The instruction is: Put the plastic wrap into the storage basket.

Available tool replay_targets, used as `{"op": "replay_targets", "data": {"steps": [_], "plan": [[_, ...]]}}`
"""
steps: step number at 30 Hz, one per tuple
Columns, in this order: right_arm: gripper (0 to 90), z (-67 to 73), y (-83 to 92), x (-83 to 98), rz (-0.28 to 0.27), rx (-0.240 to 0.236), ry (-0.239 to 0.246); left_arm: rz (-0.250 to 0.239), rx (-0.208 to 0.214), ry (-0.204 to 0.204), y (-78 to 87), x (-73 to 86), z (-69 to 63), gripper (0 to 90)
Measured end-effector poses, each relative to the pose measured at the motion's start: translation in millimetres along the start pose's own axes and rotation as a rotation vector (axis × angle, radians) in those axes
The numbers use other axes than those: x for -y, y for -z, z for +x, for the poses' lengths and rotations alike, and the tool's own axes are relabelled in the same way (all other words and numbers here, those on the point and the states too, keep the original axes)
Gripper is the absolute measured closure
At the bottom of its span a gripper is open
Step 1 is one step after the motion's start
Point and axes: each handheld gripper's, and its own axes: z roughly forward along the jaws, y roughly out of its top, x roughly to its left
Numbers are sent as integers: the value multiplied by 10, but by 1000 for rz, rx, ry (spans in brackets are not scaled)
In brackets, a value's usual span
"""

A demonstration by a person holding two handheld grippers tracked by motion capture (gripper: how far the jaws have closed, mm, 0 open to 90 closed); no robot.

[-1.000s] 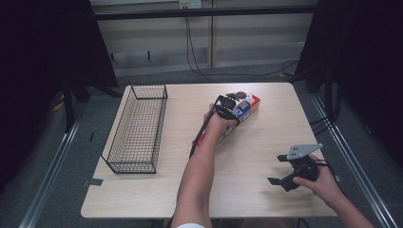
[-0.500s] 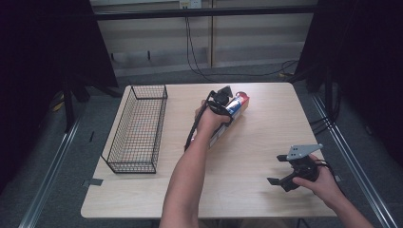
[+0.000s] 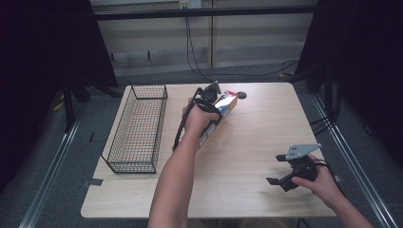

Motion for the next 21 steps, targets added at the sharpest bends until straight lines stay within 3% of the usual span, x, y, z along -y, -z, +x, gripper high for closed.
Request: {"op": "replay_targets", "data": {"steps": [8, 21], "plan": [[31, -9, -23, -9, 1, -8, -5, -14, -19, 31, 168, 67, 102, 429], [21, -30, -44, -21, 0, -21, -13, -47, -67, 130, 410, 214, 308, 429]]}}
